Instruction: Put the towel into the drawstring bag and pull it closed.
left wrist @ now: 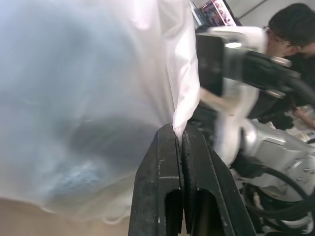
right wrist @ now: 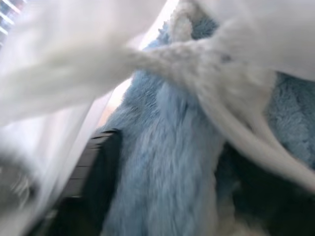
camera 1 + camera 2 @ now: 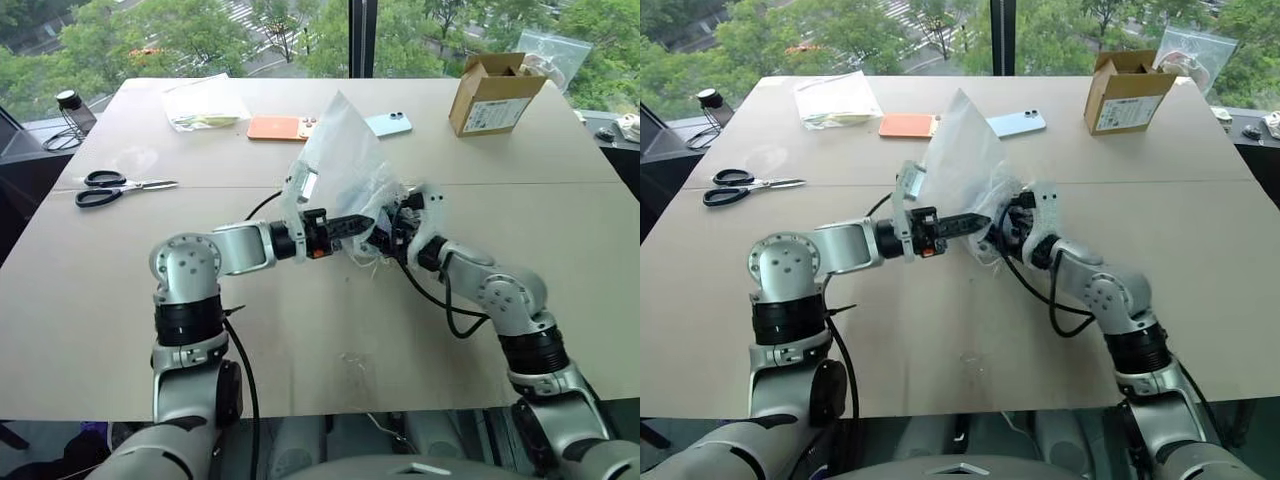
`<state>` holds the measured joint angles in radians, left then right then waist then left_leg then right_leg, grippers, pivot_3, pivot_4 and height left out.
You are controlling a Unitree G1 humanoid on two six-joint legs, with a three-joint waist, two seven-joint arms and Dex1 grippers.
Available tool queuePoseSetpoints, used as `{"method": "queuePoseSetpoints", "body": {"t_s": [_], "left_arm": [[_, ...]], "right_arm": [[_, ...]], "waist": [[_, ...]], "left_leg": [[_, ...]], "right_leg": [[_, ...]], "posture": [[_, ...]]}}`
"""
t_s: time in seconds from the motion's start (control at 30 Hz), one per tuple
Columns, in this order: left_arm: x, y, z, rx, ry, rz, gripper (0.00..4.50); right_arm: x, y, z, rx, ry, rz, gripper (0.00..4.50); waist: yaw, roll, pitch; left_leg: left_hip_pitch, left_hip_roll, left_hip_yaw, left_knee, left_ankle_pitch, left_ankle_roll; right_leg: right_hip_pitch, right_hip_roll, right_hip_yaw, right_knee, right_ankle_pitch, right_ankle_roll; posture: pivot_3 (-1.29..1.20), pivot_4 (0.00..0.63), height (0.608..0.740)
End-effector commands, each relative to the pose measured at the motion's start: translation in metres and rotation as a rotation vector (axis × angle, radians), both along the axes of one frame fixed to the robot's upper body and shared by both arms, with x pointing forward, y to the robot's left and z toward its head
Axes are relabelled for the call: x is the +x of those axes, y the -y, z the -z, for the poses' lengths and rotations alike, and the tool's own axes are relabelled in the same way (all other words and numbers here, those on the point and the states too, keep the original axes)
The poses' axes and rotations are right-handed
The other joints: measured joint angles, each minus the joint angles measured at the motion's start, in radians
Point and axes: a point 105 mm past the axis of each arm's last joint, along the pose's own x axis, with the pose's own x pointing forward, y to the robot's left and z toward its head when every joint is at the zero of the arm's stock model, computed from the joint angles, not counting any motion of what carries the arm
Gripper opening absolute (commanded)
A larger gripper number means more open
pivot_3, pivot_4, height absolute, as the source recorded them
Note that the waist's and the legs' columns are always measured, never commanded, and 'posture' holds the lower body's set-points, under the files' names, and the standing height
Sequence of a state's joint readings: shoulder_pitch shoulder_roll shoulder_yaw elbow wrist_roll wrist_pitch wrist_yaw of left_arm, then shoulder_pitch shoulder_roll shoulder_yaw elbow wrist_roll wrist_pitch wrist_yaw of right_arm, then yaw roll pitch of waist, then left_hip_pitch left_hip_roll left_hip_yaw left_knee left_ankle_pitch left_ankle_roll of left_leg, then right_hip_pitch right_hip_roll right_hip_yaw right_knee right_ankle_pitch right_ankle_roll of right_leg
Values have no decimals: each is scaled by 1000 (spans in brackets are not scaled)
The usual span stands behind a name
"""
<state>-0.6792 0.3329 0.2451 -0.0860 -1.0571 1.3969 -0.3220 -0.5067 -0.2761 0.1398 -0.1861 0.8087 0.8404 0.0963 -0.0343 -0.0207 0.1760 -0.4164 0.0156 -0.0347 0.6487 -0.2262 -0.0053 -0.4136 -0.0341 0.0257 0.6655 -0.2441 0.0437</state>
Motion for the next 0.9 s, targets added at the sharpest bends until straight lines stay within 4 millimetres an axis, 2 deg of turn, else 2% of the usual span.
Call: {"method": "queuePoseSetpoints", "body": {"t_s": [0.03,0.23,0.37,0.4,0.53,0.57,0.6,0.63,0.67,0.8,0.9], "left_arm": [[11,-11,-21,-10,67,-18,0],[16,-14,-31,17,111,14,0],[17,-11,-35,26,127,36,0],[17,-10,-35,27,129,40,0],[14,-6,-34,31,130,61,0],[12,-6,-33,36,126,67,0],[10,-6,-30,41,118,74,0],[8,-6,-29,45,112,80,0],[6,-7,-26,51,104,84,0],[-1,-9,-22,64,89,98,0],[-3,-14,-24,73,73,102,0]], "right_arm": [[-10,13,-23,-103,112,-44,4351],[-14,26,-21,-225,142,-47,4351],[-14,8,-9,-258,134,-83,4351],[-12,2,-6,-264,135,-85,3823],[1,-20,-1,-280,168,-96,2216],[6,-25,-2,-269,179,-94,1737],[11,-30,-5,-235,195,-88,1073],[15,-35,-9,-202,210,-83,729],[20,-39,-15,-154,232,-80,171],[28,-48,-40,96,270,-78,75],[26,-39,-54,236,284,-67,75]], "waist": [[0,0,0],[-4,0,0],[-6,0,0],[-7,0,0],[-6,0,0],[-6,0,0],[-6,0,0],[-6,0,0],[-6,0,0],[-6,0,0],[-3,0,0]], "left_leg": [[0,0,0,0,0,0],[0,0,0,-1,0,0],[0,0,0,-1,0,0],[0,0,0,-1,0,0],[0,1,0,-1,0,0],[0,1,0,-1,0,0],[0,0,0,-1,0,0],[0,0,0,-1,0,0],[0,0,0,-1,0,0],[0,1,0,-1,0,0],[0,1,0,-1,0,0]], "right_leg": [[0,0,0,0,0,0],[0,0,0,-1,0,0],[0,0,0,-1,0,0],[0,0,0,-1,0,0],[0,1,0,-1,0,0],[0,0,0,-1,0,0],[0,0,0,-1,0,0],[0,0,0,-1,0,0],[0,0,0,-1,0,0],[0,0,0,-1,0,0],[0,0,0,-1,0,0]], "posture": [[0,150,740],[0,150,740],[0,150,740],[0,150,740],[0,150,740],[0,150,740],[0,150,740],[0,150,740],[0,150,740],[0,150,740],[0,150,740]]}}
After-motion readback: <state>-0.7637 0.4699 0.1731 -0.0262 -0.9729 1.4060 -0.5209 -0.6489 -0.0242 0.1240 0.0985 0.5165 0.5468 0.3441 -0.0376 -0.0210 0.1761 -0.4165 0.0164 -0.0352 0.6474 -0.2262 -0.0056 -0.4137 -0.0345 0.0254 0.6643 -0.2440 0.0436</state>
